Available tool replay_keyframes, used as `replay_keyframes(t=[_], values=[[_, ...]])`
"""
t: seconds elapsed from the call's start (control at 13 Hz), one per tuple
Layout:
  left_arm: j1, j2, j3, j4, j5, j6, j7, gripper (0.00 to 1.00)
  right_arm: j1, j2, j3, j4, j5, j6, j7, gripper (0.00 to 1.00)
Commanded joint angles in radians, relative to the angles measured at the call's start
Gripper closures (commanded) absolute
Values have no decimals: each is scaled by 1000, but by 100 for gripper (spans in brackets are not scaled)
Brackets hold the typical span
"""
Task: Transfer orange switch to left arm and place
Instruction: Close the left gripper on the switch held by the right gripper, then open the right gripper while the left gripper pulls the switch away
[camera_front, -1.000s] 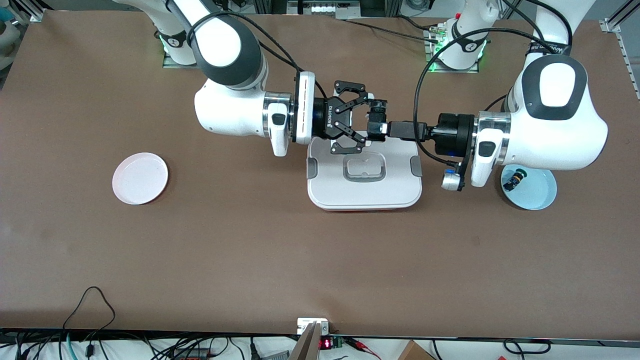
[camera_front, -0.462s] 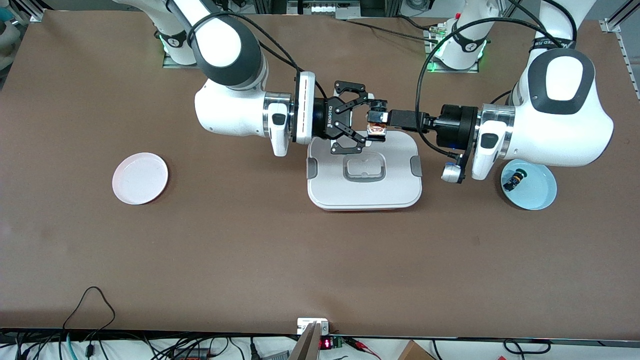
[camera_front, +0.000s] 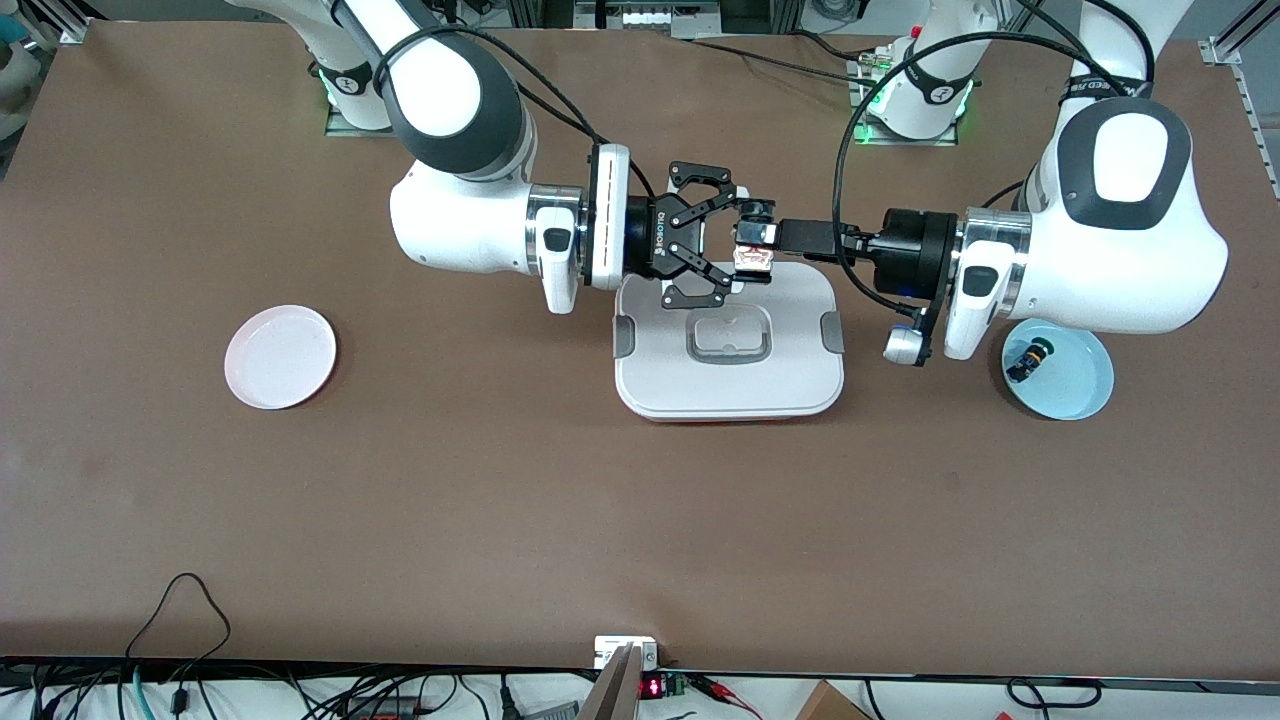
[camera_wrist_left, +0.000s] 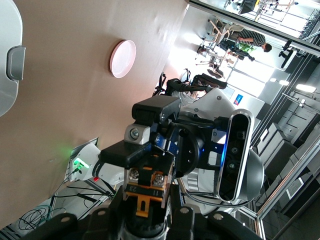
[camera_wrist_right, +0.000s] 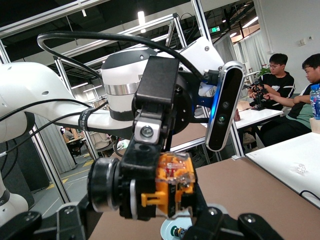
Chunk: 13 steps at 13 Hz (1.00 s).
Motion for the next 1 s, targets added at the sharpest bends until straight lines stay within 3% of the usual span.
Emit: replay_keyframes(t=[0.0, 0.08, 0.15, 0.46, 0.92], values=[[17, -4, -1, -4, -16, -22, -5, 100, 2, 15, 1, 24, 5, -3, -32, 100], [25, -4, -1, -3, -16, -24, -6, 100, 3, 14, 1, 22, 11, 6, -50, 77], [39, -2, -1, 0, -15, -25, -11, 100, 8, 14, 1, 21, 13, 9, -81, 2], [120, -2, -1, 6, -10, -138, -8, 100, 11, 11, 1, 19, 40, 16, -87, 0], [197, -2, 2, 8, 2, -208, -6, 100, 6, 5, 1, 1, 37, 16, -85, 0]])
